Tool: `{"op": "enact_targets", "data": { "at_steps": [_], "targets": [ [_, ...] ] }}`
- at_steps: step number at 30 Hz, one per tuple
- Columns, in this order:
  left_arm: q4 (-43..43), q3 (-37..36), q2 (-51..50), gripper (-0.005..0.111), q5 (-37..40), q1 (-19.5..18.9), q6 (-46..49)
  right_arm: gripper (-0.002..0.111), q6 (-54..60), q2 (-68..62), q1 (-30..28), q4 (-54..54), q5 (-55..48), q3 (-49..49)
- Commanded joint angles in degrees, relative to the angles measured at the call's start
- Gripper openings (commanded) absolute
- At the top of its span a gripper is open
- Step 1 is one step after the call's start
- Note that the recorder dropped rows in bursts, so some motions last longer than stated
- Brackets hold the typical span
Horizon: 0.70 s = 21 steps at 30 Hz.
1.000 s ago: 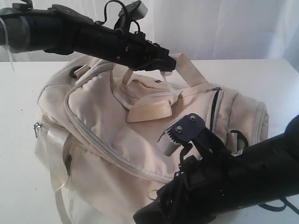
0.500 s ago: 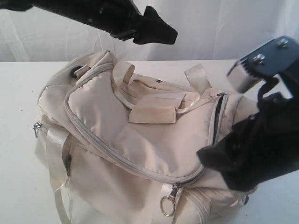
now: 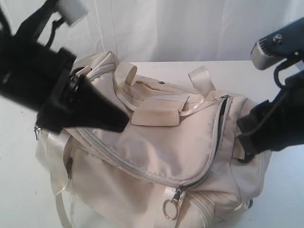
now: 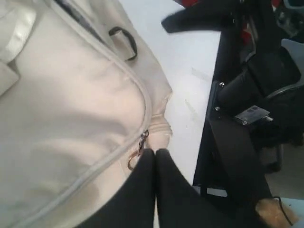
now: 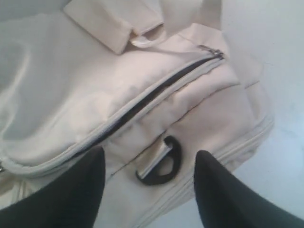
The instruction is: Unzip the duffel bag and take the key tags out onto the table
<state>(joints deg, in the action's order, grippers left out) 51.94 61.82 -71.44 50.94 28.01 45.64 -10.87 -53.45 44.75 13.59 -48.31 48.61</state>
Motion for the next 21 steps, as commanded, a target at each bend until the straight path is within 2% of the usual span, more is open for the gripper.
{"op": "enact_targets", "data": {
  "at_steps": [1, 3, 7, 10, 13, 18, 21],
  "targets": [
    [6.7, -16.5, 11.5, 0.0, -13.4, 3.2, 3.8, 0.052, 2.2, -4.9, -5.5, 1.0, 0.2, 4.0],
    [9.4, -21.9, 15.3, 0.0, -20.1, 6.8, 5.7, 0.052, 5.7, -8.5, -8.0, -1.6, -1.0, 5.9],
    [13.1, -28.7, 17.0, 0.0, -30.5, 14.9, 6.9, 0.052, 19.3, -15.5, -11.6, -16.5, -6.3, 10.3],
    [13.7, -30.4, 15.0, 0.0, -37.5, 21.2, 7.1, 0.052, 25.4, -18.6, -13.1, -25.9, -9.6, 12.4],
    [13.7, -30.4, 11.8, 0.0, -43.9, 26.7, 7.2, 0.052, 25.9, -19.2, -13.5, -26.9, -11.6, 13.3],
    [13.6, -29.5, 5.2, 0.001, -47.9, 31.6, 13.0, 0.052, 25.9, -19.2, -13.5, -28.0, -13.1, 13.3],
    [13.6, -26.5, 0.7, 0.012, -47.6, 32.8, 12.8, 0.052, 26.1, -19.2, -13.5, -29.8, -12.9, 13.2]
  ]
}}
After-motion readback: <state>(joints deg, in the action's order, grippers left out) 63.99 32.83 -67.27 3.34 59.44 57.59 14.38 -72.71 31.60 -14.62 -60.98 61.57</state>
